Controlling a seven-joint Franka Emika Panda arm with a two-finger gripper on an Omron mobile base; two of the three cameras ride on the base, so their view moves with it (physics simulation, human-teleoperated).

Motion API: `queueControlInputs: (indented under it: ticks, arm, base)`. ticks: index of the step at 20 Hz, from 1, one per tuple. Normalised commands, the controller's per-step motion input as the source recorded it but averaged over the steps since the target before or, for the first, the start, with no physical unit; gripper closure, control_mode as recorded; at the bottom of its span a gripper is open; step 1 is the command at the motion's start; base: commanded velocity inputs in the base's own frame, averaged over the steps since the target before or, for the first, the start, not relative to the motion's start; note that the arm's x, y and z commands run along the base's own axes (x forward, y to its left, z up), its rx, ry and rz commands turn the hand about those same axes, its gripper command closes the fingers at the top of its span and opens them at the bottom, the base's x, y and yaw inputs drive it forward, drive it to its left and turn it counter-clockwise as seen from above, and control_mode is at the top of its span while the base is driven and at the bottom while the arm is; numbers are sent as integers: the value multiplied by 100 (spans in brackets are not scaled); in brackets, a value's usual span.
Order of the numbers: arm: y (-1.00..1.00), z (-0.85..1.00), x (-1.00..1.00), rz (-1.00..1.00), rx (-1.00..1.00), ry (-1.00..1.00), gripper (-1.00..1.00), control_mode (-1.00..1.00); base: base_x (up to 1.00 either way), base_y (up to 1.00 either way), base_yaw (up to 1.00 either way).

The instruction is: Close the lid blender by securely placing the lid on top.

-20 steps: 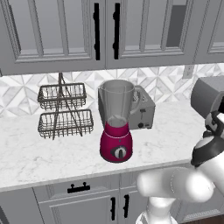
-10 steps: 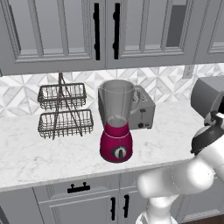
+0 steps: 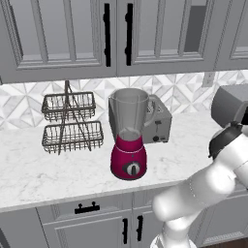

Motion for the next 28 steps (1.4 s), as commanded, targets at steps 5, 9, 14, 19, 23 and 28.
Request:
queueControlInputs:
  ticks: [5,9,14,19,23,28]
  arm:
    - [-11,-15,11,0,0,0,-100,-100]
    - [-19,-16,13,0,1,0,-100,-100]
    - [-20,-13,13,1,1,0,-100,-100]
    - [-19,-12,13,1,1,0,-100,-100]
    - [-11,-9,16,0,0,0,-100,-100]
    - [0,-10,16,0,0,0,-100,-100]
  base:
    - [0,0,0]
    - [0,0,0]
    - [0,0,0]
    - [0,0,0]
    - [0,0,0]
    - [0,0,0]
